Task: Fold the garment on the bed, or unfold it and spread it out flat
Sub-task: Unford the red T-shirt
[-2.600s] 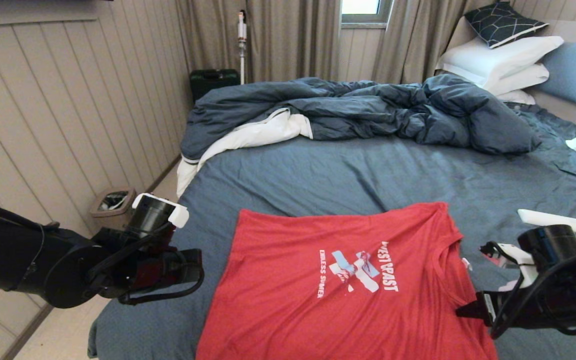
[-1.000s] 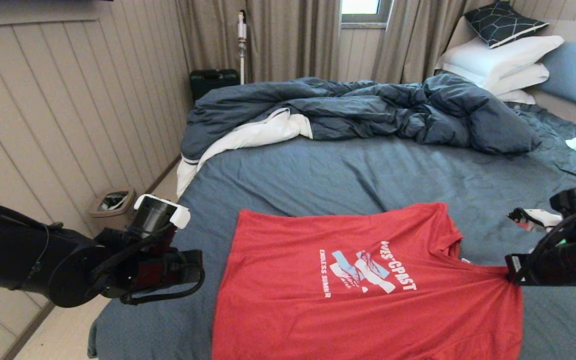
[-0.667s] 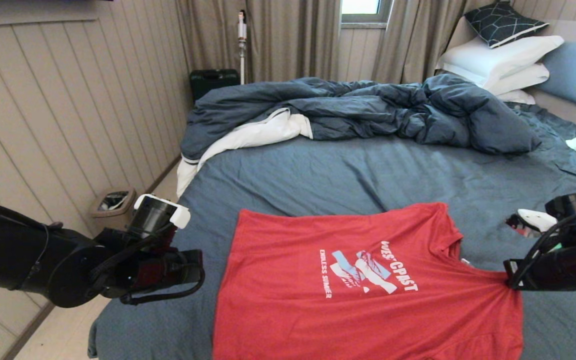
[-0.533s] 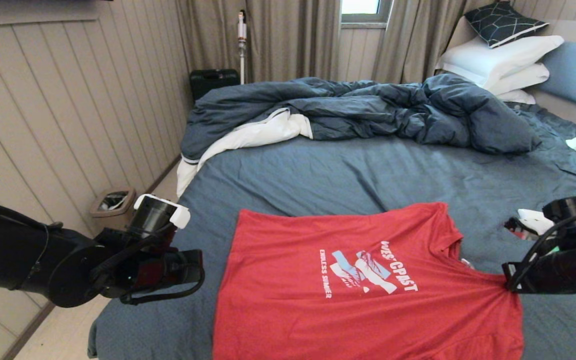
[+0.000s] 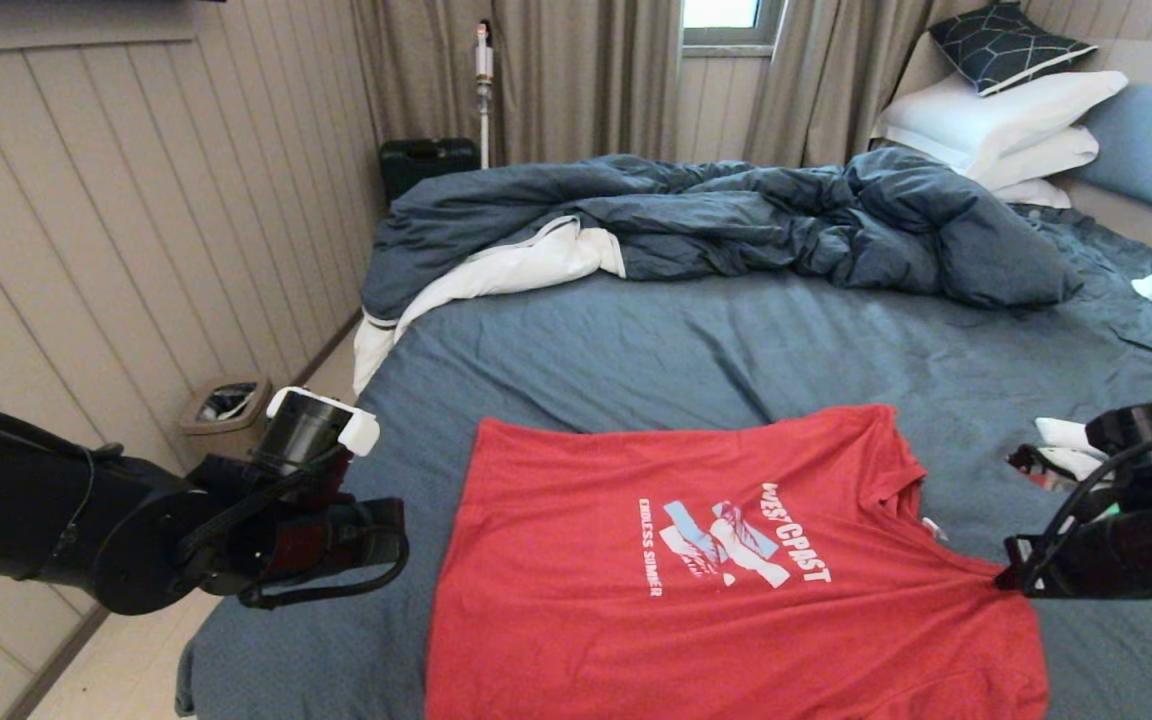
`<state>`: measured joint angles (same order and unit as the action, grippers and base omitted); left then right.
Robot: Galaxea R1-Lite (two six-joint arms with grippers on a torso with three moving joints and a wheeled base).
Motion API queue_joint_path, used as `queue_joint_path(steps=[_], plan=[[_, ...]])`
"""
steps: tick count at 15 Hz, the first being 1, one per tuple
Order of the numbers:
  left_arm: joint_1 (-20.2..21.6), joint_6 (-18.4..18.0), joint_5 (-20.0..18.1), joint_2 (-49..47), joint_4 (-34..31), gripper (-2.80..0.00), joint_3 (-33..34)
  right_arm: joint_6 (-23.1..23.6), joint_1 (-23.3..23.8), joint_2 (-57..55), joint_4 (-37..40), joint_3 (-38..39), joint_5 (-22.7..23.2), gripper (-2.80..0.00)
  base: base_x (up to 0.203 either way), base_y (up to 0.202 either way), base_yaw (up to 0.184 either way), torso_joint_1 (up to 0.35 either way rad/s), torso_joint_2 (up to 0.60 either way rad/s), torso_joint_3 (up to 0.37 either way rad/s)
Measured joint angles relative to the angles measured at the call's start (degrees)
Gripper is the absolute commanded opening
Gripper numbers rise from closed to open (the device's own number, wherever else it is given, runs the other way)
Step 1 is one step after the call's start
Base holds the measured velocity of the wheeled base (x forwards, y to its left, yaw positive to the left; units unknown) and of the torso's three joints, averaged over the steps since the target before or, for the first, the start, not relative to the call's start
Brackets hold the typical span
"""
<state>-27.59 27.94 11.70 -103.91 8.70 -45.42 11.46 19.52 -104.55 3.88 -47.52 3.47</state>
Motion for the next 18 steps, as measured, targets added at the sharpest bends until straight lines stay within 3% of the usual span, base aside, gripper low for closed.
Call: queue_joint_path(steps=[5,9,18], plan=[[0.0,0.02,0.0,0.11,0.0,-2.8,0.02,-3.18,-0.02,0.92,0.19,-2.7,0.92,0.0,0.0,0.0,0.0,0.0,0.0,0.0],[0.0,0.09,0.0,0.3,0.06,-2.8,-0.06,-11.58,-1.16,0.67,0.34,-10.66,1.19,0.0,0.0,0.0,0.0,0.0,0.0,0.0],[0.05,0.61,-0.02,0.27,0.11,-2.8,-0.06,-19.37,-7.02,-11.71,0.06,-27.98,0.67,0.0,0.0,0.0,0.0,0.0,0.0,0.0]])
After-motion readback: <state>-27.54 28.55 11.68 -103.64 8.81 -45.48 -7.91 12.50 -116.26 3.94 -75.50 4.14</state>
